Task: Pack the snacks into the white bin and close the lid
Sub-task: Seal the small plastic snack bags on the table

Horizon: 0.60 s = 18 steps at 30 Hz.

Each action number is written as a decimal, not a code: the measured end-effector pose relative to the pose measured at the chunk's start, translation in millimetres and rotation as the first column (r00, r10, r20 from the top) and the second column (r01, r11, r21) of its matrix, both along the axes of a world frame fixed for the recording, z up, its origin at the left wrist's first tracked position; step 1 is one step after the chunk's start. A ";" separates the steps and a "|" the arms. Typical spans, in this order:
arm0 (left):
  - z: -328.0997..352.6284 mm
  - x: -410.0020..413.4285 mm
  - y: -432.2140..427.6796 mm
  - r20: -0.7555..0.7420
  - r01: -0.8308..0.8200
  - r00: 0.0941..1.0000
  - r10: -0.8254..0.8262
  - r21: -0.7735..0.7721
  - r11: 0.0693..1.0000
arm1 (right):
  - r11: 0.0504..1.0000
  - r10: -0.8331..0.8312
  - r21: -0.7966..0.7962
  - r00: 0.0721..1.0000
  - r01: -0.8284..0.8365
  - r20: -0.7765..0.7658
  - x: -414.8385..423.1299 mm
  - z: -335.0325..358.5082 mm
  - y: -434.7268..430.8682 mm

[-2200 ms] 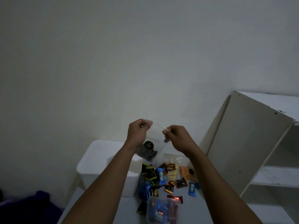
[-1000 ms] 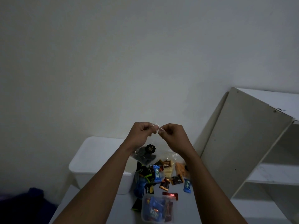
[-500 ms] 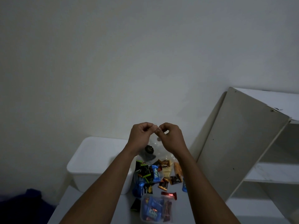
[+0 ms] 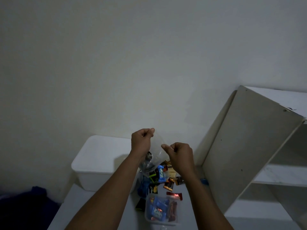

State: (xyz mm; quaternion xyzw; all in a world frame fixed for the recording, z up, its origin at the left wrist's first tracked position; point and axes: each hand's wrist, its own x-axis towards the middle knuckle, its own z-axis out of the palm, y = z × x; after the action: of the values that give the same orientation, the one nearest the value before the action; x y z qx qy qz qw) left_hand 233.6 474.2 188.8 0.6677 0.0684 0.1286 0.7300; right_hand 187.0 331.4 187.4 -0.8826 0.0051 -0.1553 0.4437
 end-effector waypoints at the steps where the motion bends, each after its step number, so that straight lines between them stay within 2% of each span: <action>1: -1.8 -0.3 -2.4 -0.018 -0.004 1.000 0.004 0.000 1.000 | 0.999 -0.043 -0.033 0.999 0.044 0.022 -1.2 -2.6 0.3; 3: -5.9 -0.8 -6.5 -0.046 -0.007 0.999 0.008 0.015 1.000 | 0.996 -0.076 -0.050 0.995 0.080 0.069 -4.5 -6.1 0.7; 6: -14.9 -2.8 -12.0 -0.093 -0.059 0.993 0.078 0.194 0.979 | 0.996 -0.058 0.076 0.990 0.048 0.128 -8.2 -12.9 0.9; 8: -18.5 -7.7 -15.2 -0.164 -0.039 0.983 0.077 0.222 0.974 | 0.988 -0.047 0.152 0.985 0.021 0.169 -7.9 -18.7 0.3; 10: -17.2 -14.6 -19.5 -0.278 0.059 0.959 -0.061 -0.017 0.998 | 0.987 -0.012 0.159 0.980 -0.020 0.198 -5.3 -25.8 -1.1; 12: -17.5 -19.7 -21.6 -0.315 0.140 0.922 -0.226 -0.275 0.951 | 0.978 0.060 0.183 0.980 -0.095 0.188 -4.2 -31.0 -2.6; 13: -17.3 -20.6 -21.4 -0.305 0.152 0.916 -0.261 -0.339 0.928 | 0.967 0.095 0.219 0.982 -0.130 0.166 -4.9 -31.0 -3.1; 15: -19.6 -20.8 -19.5 -0.283 0.159 0.920 -0.272 -0.366 0.917 | 0.937 0.137 0.309 0.985 -0.164 0.107 -7.0 -29.1 -5.1; 18: -25.7 -19.8 -18.9 -0.240 0.253 0.915 -0.324 -0.284 0.925 | 0.888 0.133 0.440 0.990 -0.136 0.037 -5.6 -23.4 -5.3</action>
State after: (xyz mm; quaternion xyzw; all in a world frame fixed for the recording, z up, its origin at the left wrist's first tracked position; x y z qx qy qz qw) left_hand 213.8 455.3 163.1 0.5858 0.0870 -0.0874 0.8010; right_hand 181.4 326.1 164.0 -0.7569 -0.0223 -0.1217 0.6418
